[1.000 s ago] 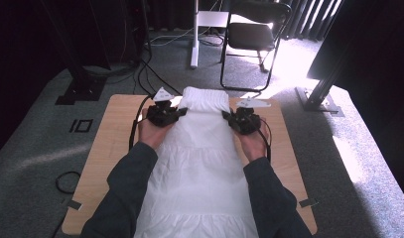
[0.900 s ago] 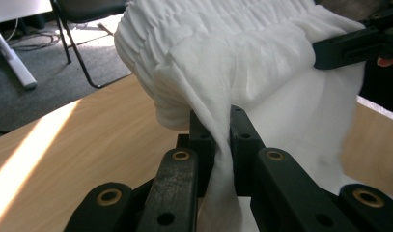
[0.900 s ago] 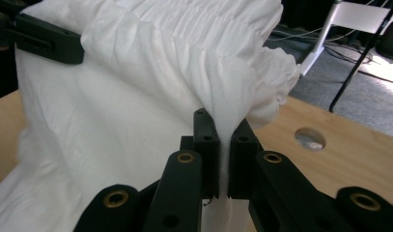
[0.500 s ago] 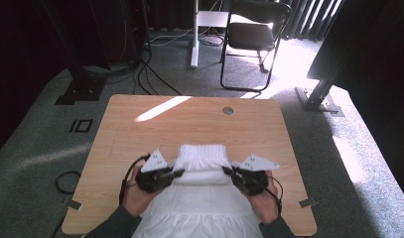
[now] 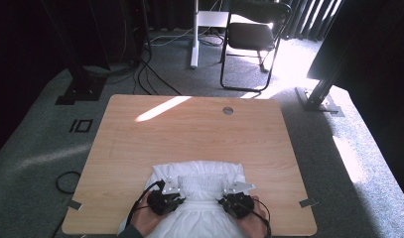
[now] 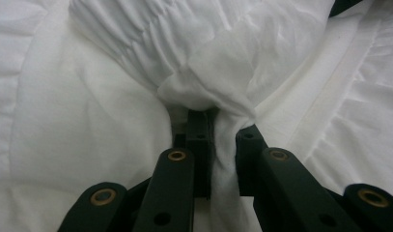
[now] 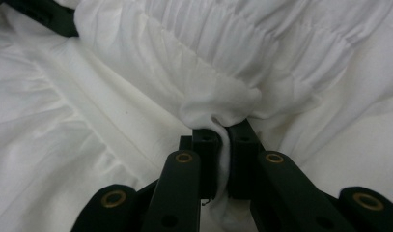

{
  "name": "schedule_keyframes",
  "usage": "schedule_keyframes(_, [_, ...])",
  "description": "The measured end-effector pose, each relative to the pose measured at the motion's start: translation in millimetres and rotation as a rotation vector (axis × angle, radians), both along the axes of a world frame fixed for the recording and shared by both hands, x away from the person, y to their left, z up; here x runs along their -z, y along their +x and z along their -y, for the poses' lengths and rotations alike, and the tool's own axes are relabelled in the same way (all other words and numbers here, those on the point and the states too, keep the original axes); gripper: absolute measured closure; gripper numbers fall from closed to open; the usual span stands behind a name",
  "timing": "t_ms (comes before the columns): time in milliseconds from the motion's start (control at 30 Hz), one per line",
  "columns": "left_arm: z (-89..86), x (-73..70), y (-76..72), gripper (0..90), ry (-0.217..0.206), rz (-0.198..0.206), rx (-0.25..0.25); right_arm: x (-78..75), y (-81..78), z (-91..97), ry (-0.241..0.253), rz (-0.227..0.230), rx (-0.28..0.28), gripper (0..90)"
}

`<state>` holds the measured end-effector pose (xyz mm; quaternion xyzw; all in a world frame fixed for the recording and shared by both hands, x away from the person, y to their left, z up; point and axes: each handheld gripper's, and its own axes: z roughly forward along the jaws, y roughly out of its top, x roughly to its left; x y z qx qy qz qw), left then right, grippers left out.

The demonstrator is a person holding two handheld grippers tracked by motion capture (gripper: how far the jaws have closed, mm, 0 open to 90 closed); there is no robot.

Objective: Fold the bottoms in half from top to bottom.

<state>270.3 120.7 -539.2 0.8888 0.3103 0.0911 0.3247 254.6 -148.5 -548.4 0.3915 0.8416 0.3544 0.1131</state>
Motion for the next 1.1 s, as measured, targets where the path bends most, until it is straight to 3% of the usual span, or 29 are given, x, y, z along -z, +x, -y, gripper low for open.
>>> schedule_keyframes(67, [2.5, 0.4, 13.6, 82.6, 0.003, 0.011, -0.011, 0.2, 11.5, -1.1, -0.006, 0.008, 0.015, 84.4])
schedule_keyframes(100, [2.5, 0.4, 13.6, 82.6, 0.003, 0.011, -0.011, 0.4, 18.1, -1.6, -0.008, 0.015, 0.023, 84.4])
schedule_keyframes(233, [5.6, -0.8, 57.0, 82.5, -0.015, -0.024, -0.043, -1.1, 47.7, -3.8, -0.039, 0.031, 0.043, 84.2])
schedule_keyframes(267, [5.9, -1.0, 66.2, 82.5, -0.015, -0.023, -0.049, -1.4, 55.9, -4.0, -0.038, 0.03, 0.049, 84.2])
schedule_keyframes(300, [5.9, -1.0, 66.2, 82.5, -0.015, -0.023, -0.049, -1.4, 55.9, -4.0, -0.038, 0.03, 0.049, 84.2])
schedule_keyframes(333, [7.0, -1.3, 82.2, 82.5, -0.009, -0.01, -0.055, -1.9, 73.4, -2.7, -0.024, 0.015, 0.06, 84.2])
schedule_keyframes(367, [7.0, -1.3, 82.2, 82.5, -0.009, -0.01, -0.055, -1.9, 79.8, -1.9, -0.015, 0.007, 0.069, 84.3])
schedule_keyframes(400, [9.1, -1.4, 101.7, 82.4, -0.008, 0.002, -0.066, -2.0, 90.1, -0.7, -0.005, 0.0, 0.082, 84.2])
schedule_keyframes(433, [9.1, -1.4, 101.7, 82.3, -0.008, 0.002, -0.066, -2.1, 97.6, -0.1, -0.002, 0.0, 0.089, 84.2])
schedule_keyframes(467, [10.9, -1.3, 109.3, 82.3, -0.01, 0.009, -0.073, -2.1, 97.6, -0.1, -0.002, 0.0, 0.089, 84.2])
schedule_keyframes(500, [13.3, -1.5, 124.1, 82.2, -0.008, 0.015, -0.085, -2.4, 110.8, 1.0, 0.003, -0.002, 0.108, 84.2])
schedule_keyframes(533, [13.3, -1.5, 124.1, 82.2, -0.008, 0.015, -0.085, -2.2, 116.7, 1.6, 0.001, 0.004, 0.115, 84.2])
schedule_keyframes(567, [15.2, -1.3, 130.3, 82.2, -0.011, 0.02, -0.094, -2.2, 116.7, 1.6, 0.001, 0.004, 0.115, 84.2])
schedule_keyframes(633, [18.8, -1.5, 145.5, 82.1, -0.011, 0.025, -0.118, -2.0, 133.3, 3.3, 0.009, 0.006, 0.14, 84.3])
schedule_keyframes(700, [21.1, -1.3, 150.7, 82.1, -0.012, 0.031, -0.132, -2.0, 137.5, 3.9, 0.013, 0.004, 0.146, 84.2])
schedule_keyframes(733, [24.5, -1.9, 159.9, 82.1, -0.001, 0.039, -0.153, -2.4, 150.2, 4.8, 0.018, -0.001, 0.166, 84.3])
schedule_keyframes(833, [28.6, -2.5, 170.3, 82.2, 0.007, 0.041, -0.183, -3.6, 167.3, 2.0, 0.011, -0.004, 0.204, 84.3])
schedule_keyframes(933, [36.6, -5.0, 190.4, 82.2, 0.031, 0.037, -0.246, -4.9, 183.4, -1.7, 0.004, -0.009, 0.24, 84.4])
schedule_keyframes(1100, [43.2, -8.1, 198.5, 82.2, 0.078, 0.04, -0.264, -7.0, 197.1, -7.3, -0.012, -0.019, 0.264, 84.3])
